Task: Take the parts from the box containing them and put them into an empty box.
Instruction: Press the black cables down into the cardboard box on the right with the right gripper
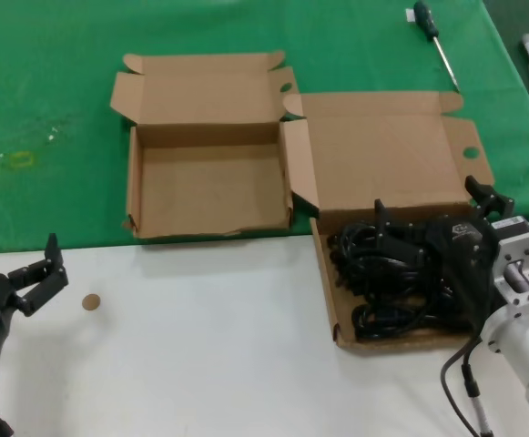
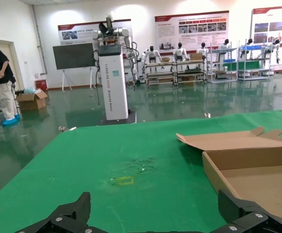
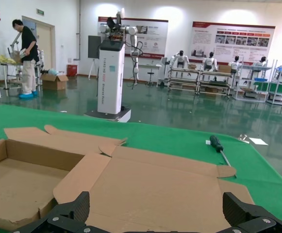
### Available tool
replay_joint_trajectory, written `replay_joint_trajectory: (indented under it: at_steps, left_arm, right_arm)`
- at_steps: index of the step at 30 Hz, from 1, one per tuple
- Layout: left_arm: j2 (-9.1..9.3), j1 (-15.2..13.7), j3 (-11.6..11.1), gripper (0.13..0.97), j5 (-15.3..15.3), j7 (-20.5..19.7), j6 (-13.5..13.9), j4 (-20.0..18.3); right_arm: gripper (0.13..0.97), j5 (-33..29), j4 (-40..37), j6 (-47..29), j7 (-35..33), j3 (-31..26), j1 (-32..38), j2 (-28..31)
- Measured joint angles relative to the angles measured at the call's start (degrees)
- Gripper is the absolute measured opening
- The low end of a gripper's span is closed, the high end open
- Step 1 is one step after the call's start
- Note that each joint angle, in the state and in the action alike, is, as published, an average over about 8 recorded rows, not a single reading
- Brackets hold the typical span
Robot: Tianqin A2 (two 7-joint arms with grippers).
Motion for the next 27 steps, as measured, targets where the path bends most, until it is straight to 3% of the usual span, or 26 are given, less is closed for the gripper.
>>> replay_joint_trajectory:
  at_steps: [5, 11, 17, 20, 27]
  left_arm:
    - [0.0, 0.0, 0.0, 0.913, 0.01, 0.0, 0.0, 0.0]
    - [0.0, 0.0, 0.0, 0.821, 0.01, 0.0, 0.0, 0.0]
    - [0.0, 0.0, 0.0, 0.79, 0.01, 0.0, 0.0, 0.0]
    - [0.0, 0.0, 0.0, 0.717, 0.01, 0.0, 0.0, 0.0]
    - [0.0, 0.0, 0.0, 0.568, 0.01, 0.0, 0.0, 0.0]
  right_arm:
    - [0.966, -0.25, 0.57, -0.15, -0.22, -0.27, -0.19, 0.69]
    - [0.966, 0.8, 1.92, 0.57, 0.54, -2.09, -0.27, 4.76]
    - [0.966, 4.83, 3.37, 2.4, 2.5, -6.37, 0.57, 14.17]
    - [0.966, 6.3, 4.1, 1.5, 3.93, -8.2, 1.1, 20.34]
    - [0.966, 6.83, 4.27, -8.93, 5.83, -8.02, 1.66, 32.56]
